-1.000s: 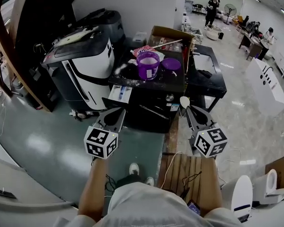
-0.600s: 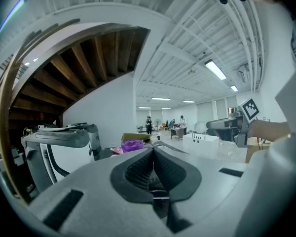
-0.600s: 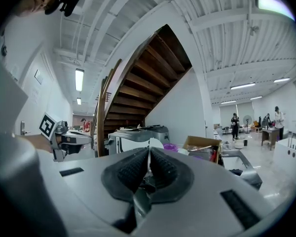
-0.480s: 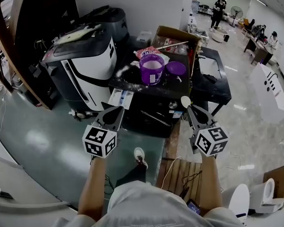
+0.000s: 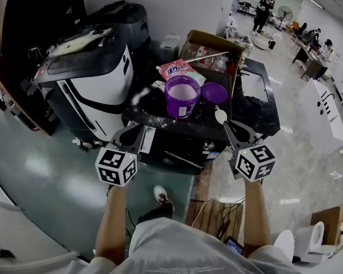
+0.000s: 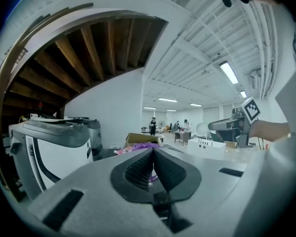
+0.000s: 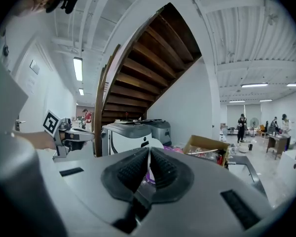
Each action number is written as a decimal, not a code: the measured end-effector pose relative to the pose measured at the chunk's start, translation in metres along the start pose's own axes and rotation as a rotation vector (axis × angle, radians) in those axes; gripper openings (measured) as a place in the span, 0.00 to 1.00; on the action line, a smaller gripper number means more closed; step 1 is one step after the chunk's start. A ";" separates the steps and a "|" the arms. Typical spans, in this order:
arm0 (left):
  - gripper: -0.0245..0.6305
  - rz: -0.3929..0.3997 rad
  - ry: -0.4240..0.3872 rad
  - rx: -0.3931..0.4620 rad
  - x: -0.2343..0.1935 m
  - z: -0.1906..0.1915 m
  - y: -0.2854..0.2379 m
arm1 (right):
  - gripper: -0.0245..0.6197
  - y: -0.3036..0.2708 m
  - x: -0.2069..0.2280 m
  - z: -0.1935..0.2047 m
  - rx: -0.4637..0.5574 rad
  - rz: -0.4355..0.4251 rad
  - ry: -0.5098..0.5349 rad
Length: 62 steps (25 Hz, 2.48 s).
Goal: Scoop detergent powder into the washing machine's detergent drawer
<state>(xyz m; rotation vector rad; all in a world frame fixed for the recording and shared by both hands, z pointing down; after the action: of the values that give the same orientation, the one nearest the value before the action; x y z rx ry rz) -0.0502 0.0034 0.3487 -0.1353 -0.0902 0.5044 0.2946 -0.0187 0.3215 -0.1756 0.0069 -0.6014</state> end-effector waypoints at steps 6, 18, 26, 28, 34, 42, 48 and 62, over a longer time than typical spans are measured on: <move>0.05 0.015 0.017 -0.005 -0.061 -0.005 -0.079 | 0.06 -0.082 0.043 -0.022 -0.046 -0.010 0.025; 0.05 0.033 0.042 -0.018 -0.147 -0.001 -0.173 | 0.06 -0.236 0.074 -0.034 -0.255 -0.120 0.191; 0.05 0.044 0.082 -0.055 -0.158 0.012 -0.191 | 0.06 -0.302 0.071 -0.008 -0.478 -0.318 0.314; 0.05 0.044 0.084 -0.059 -0.157 0.013 -0.194 | 0.06 -0.316 0.071 0.000 -0.534 -0.354 0.352; 0.05 0.022 0.088 -0.077 -0.154 0.013 -0.202 | 0.06 -0.345 0.063 0.015 -0.697 -0.549 0.472; 0.05 -0.087 0.093 -0.087 -0.159 0.009 -0.201 | 0.06 -0.368 0.046 0.030 -0.818 -0.753 0.610; 0.05 -0.141 0.090 -0.081 -0.159 0.004 -0.201 | 0.06 -0.381 0.043 0.038 -0.858 -0.808 0.706; 0.05 -0.191 0.095 -0.090 -0.163 0.009 -0.190 | 0.06 -0.378 0.033 0.057 -1.040 -0.934 0.647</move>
<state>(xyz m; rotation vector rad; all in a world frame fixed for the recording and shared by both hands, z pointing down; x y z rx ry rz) -0.1028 -0.2400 0.3773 -0.2355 -0.0327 0.3031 0.1127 -0.3345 0.4416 -1.0188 0.9206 -1.5308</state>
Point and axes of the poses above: the fingertips, and each gripper's own axes: y backward along the fingers, x to its right, z out of its underside, the point moved 9 cm from there along y, backward along the fingers, and after that the axes turned 4 degrees about -y, right-handed, at the moved point
